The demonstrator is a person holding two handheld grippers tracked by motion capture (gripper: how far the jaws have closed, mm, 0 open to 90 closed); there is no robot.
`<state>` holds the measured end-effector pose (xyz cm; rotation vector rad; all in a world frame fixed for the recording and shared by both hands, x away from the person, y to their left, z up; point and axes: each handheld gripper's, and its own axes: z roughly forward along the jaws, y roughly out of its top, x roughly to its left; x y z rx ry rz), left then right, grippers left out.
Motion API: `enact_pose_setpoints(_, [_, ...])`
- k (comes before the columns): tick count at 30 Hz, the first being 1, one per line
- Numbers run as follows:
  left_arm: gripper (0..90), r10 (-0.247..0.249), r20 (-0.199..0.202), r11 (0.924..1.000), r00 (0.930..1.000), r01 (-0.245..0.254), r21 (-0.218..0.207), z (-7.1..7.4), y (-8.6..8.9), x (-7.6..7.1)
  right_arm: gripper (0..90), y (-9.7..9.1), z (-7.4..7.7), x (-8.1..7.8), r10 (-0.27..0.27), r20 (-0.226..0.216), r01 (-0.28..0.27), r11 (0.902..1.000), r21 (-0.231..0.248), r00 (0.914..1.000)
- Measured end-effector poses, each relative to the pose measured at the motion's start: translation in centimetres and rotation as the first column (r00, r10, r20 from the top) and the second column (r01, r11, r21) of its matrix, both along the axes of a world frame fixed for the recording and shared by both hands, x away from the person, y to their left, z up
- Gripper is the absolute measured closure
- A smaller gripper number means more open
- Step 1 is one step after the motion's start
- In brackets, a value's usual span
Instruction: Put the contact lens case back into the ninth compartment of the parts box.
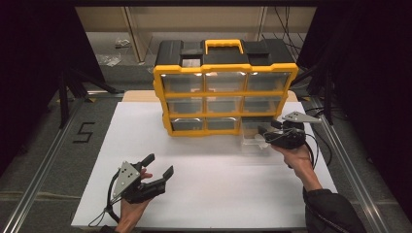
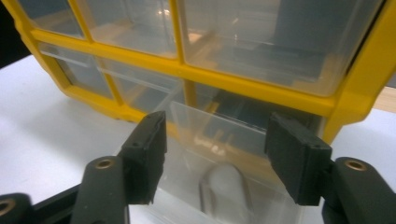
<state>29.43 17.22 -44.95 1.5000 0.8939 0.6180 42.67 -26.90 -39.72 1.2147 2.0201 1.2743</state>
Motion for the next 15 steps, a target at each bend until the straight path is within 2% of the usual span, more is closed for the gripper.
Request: enact_pose_setpoints(15, [21.3,-0.006,-0.004,1.0,1.0,0.006,0.001,0.0,0.0,0.0,32.2,1.0,1.1,-0.9,0.034,0.024,-0.034,0.9993,0.017,0.9991])
